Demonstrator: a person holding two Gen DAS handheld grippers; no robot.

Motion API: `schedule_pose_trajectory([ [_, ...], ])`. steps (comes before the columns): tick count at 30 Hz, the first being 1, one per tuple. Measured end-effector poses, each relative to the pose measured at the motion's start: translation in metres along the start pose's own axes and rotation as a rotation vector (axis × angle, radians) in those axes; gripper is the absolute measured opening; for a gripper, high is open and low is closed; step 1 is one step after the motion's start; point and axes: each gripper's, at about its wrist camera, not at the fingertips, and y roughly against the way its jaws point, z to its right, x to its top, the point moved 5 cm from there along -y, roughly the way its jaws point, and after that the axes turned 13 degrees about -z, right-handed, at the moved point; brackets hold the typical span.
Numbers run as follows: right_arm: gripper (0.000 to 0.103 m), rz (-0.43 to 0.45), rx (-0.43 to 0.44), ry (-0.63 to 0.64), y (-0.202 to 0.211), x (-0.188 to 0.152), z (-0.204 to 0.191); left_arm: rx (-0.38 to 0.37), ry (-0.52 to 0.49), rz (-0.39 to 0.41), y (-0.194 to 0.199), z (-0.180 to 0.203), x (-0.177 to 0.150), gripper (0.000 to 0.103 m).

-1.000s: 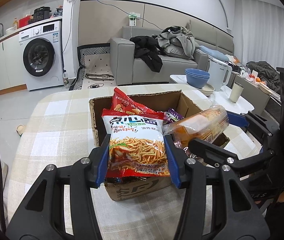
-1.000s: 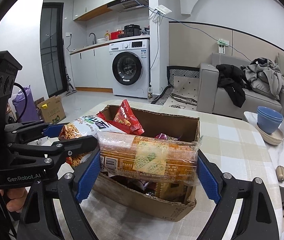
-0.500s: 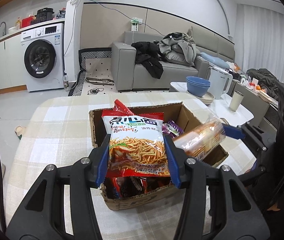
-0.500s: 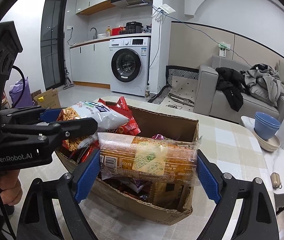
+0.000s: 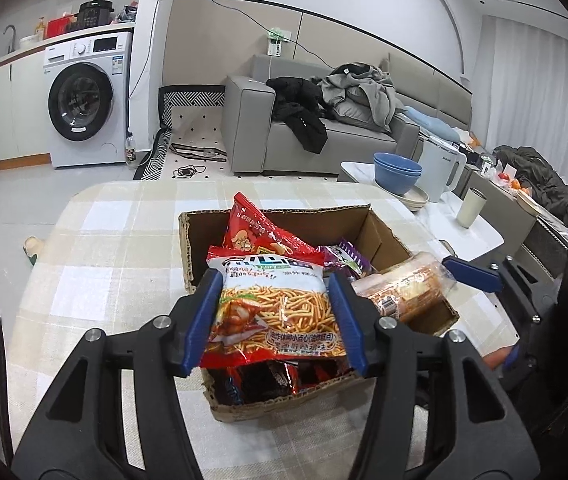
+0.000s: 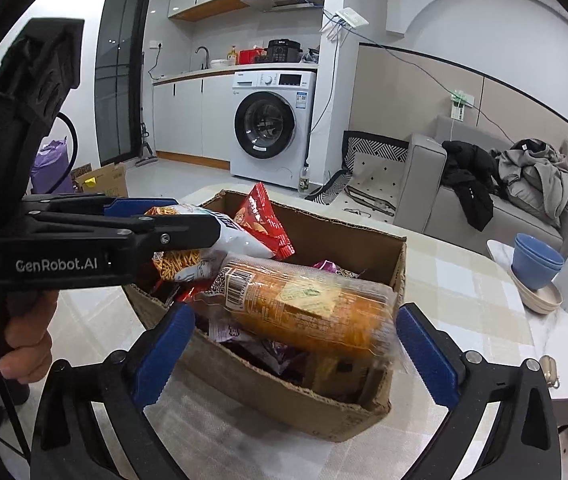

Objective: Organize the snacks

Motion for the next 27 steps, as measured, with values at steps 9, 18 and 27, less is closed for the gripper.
schedule_pose_trajectory([
  [9, 0.102, 0.014, -0.005, -0.046, 0.018, -0.013, 0.014, -0.013, -0.032, 0.028, 0.024, 0.005, -0.007, 0.087],
  [18, 0.102, 0.029, 0.011, -0.101, 0.031, -0.025, 0.022, 0.027, -0.068, 0.045, 0.052, 0.009, -0.034, 0.102],
  [27, 0.102, 0.064, 0.059, -0.160, 0.044, -0.038, 0.021, 0.040, -0.044, 0.048, 0.065, 0.003, -0.070, 0.102],
])
